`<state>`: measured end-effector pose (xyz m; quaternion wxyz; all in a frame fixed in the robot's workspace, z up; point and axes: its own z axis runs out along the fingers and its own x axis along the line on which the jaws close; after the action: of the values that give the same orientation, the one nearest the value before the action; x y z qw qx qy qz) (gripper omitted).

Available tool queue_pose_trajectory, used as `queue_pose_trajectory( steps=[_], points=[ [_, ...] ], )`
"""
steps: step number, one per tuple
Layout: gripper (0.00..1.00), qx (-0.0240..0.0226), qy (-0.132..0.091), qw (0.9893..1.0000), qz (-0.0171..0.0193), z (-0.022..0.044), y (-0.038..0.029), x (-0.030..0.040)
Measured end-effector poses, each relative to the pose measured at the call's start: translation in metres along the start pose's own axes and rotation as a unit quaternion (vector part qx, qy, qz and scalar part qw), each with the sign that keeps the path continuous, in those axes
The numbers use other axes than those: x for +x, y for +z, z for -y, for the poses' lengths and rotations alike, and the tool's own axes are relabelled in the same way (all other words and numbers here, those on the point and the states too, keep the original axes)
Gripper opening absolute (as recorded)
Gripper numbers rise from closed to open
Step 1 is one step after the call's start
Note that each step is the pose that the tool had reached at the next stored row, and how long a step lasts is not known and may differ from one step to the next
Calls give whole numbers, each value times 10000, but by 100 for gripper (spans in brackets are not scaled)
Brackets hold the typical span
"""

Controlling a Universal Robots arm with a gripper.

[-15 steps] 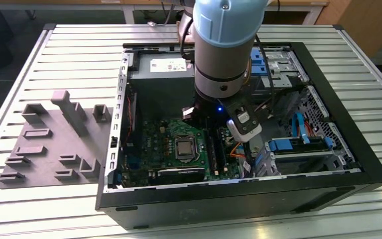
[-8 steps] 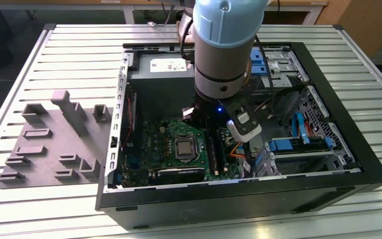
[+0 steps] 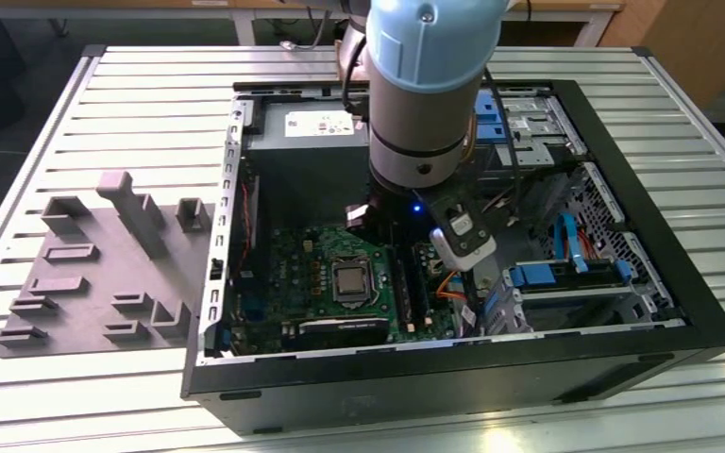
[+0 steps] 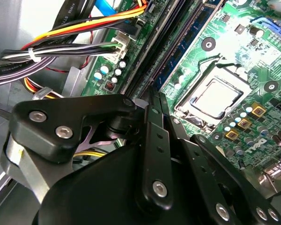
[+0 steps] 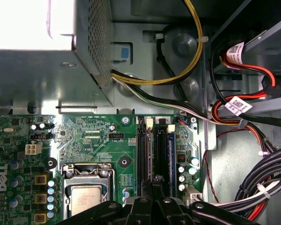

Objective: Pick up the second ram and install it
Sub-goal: 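Insert the second ram into the second slot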

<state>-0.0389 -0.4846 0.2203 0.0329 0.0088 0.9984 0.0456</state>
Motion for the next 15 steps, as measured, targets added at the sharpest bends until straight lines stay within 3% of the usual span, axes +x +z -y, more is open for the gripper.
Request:
queue_pose_trajectory(
  steps=[15],
  points=[
    [11,0,0,10000,0,5,55,3]
  ],
)
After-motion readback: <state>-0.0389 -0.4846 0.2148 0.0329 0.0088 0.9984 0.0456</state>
